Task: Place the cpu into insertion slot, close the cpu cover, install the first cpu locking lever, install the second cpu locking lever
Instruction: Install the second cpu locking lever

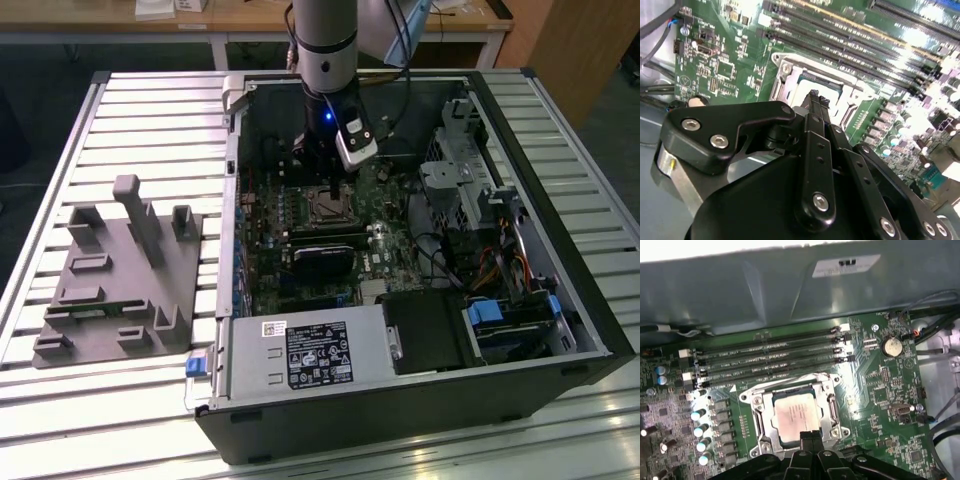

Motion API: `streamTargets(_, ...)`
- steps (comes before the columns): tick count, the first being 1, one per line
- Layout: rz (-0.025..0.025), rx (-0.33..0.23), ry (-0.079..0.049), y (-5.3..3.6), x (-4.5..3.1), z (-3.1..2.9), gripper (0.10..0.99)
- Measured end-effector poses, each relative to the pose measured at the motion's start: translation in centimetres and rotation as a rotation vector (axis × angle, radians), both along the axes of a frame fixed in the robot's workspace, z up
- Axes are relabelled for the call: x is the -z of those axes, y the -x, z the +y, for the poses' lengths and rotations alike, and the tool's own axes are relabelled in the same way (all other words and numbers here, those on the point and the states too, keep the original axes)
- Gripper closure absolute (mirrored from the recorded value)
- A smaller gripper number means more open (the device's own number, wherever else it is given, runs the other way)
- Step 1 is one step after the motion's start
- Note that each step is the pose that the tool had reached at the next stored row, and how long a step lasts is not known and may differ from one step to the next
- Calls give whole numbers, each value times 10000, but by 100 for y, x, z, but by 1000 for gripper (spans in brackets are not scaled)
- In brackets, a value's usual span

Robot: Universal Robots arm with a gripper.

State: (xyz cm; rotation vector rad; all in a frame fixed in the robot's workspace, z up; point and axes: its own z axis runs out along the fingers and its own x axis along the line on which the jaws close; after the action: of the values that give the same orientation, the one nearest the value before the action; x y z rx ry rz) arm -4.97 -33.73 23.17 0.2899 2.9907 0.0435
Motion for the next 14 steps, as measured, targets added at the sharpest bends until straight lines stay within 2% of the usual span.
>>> streamTargets(7,0,0,1,0,1,-159,980)
streamTargets(14,1,0,-17,1,2,-281,980)
